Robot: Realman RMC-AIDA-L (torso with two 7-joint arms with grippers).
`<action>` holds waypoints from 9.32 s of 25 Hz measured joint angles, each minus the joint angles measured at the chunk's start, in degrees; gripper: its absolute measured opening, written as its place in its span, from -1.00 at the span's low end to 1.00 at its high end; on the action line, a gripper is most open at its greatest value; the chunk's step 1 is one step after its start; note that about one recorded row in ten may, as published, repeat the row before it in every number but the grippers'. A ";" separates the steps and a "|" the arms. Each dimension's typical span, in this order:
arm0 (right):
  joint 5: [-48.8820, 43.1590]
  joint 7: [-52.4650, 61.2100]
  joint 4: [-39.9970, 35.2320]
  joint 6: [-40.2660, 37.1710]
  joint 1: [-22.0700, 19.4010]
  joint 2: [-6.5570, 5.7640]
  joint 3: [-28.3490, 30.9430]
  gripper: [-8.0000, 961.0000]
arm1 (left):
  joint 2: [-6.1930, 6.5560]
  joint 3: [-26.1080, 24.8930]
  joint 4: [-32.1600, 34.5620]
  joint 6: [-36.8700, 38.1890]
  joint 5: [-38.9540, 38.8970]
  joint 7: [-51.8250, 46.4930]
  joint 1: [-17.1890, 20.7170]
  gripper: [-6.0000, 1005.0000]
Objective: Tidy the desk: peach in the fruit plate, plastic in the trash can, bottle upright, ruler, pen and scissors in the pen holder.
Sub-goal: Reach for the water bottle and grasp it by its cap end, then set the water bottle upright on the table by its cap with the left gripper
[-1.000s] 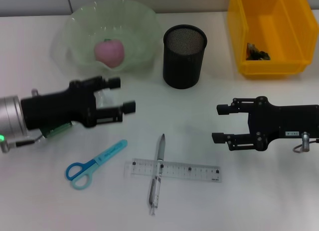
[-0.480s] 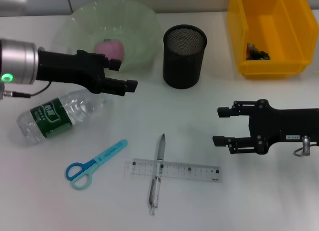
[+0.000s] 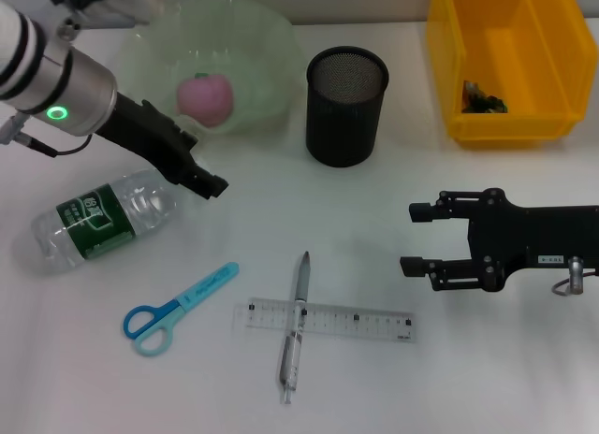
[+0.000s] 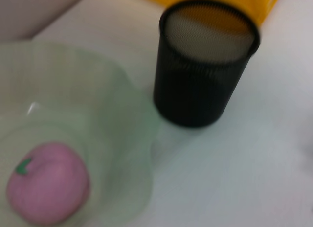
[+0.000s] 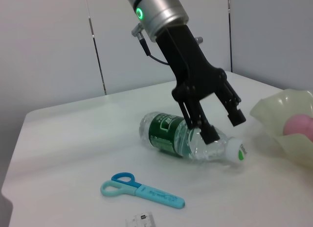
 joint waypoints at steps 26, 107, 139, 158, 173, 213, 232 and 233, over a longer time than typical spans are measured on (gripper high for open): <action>0.01 0.00 -0.53 -0.19 -0.79 0.10 0.00 0.52 | -0.24 6.22 -3.76 -6.16 5.19 -3.40 -1.63 0.46; 0.00 0.53 -0.43 0.57 -0.26 0.97 0.00 0.52 | -0.32 7.98 -9.02 -11.17 5.54 0.58 -2.61 -0.10; 0.00 0.55 -0.53 0.80 -0.38 0.61 0.00 0.52 | 1.34 -11.37 0.76 4.79 -16.19 14.03 3.35 -0.10; 0.00 0.62 -0.60 0.86 -0.26 0.76 -0.16 0.52 | 3.14 -14.03 -0.04 5.19 -31.61 21.64 12.44 -0.11; 0.00 0.56 -0.62 0.46 -0.27 0.58 0.00 0.52 | 1.52 -21.72 -9.41 4.21 -38.23 36.90 15.05 -0.11; 0.00 0.65 -0.62 0.83 -0.17 0.44 0.00 0.52 | 1.76 -24.97 -10.44 0.09 -39.17 39.50 17.08 -0.10; 0.00 1.38 -0.62 0.86 -0.08 0.79 0.09 0.52 | 1.18 -28.15 -12.62 -3.80 -39.24 43.26 17.01 -0.10; 0.00 1.43 -0.62 0.86 -0.08 0.79 0.09 0.52 | 1.18 -28.15 -12.62 -3.80 -39.24 43.27 17.01 -0.10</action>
